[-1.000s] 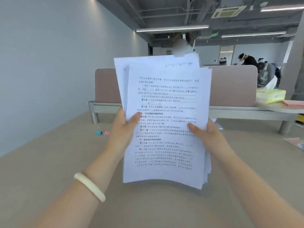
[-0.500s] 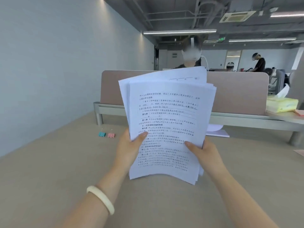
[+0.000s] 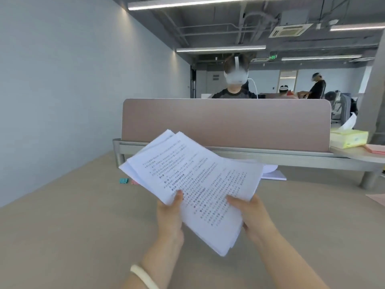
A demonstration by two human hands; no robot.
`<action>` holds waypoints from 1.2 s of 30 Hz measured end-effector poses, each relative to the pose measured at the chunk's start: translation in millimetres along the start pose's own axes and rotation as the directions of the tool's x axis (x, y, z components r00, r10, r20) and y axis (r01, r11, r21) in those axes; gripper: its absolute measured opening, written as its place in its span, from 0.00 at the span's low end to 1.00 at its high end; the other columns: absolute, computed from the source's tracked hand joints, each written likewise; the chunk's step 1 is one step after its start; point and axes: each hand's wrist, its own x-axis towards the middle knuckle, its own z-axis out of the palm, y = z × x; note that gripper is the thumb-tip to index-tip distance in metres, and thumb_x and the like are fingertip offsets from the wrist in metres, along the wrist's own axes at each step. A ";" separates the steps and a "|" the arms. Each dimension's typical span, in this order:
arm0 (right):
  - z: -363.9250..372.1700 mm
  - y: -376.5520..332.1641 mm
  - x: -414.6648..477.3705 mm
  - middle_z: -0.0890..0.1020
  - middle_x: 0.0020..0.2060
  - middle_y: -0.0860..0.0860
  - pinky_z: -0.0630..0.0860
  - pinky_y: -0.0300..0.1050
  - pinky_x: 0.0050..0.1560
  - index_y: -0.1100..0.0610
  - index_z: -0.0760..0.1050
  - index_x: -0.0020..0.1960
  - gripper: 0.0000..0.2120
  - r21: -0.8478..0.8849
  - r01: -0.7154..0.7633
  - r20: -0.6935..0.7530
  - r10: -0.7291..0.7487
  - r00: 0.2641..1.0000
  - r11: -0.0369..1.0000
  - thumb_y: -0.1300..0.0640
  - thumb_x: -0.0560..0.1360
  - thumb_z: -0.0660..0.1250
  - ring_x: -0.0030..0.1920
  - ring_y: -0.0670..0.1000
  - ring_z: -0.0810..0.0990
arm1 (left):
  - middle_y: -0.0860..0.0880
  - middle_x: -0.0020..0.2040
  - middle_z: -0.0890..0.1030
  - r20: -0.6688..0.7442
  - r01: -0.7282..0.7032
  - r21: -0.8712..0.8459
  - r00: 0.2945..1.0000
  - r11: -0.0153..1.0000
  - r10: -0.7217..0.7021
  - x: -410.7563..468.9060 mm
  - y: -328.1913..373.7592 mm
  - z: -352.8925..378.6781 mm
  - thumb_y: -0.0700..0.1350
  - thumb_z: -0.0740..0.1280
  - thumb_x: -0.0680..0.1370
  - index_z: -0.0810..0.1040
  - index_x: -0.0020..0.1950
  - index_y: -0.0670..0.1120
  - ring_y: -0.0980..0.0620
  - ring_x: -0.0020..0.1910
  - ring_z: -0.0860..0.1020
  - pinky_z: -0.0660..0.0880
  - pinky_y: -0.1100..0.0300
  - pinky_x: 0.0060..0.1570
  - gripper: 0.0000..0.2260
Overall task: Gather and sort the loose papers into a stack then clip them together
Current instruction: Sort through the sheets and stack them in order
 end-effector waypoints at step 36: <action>-57.0 -39.5 -15.8 0.86 0.52 0.53 0.79 0.51 0.53 0.57 0.81 0.56 0.14 -0.129 0.022 -0.065 -0.030 0.997 0.991 0.60 0.71 0.72 0.51 0.54 0.85 | 0.58 0.43 0.86 0.322 -0.157 0.348 0.946 0.924 0.040 14.9 34.7 -37.1 0.44 0.74 0.71 0.82 0.46 0.55 0.56 0.45 0.84 0.78 0.58 0.44 0.08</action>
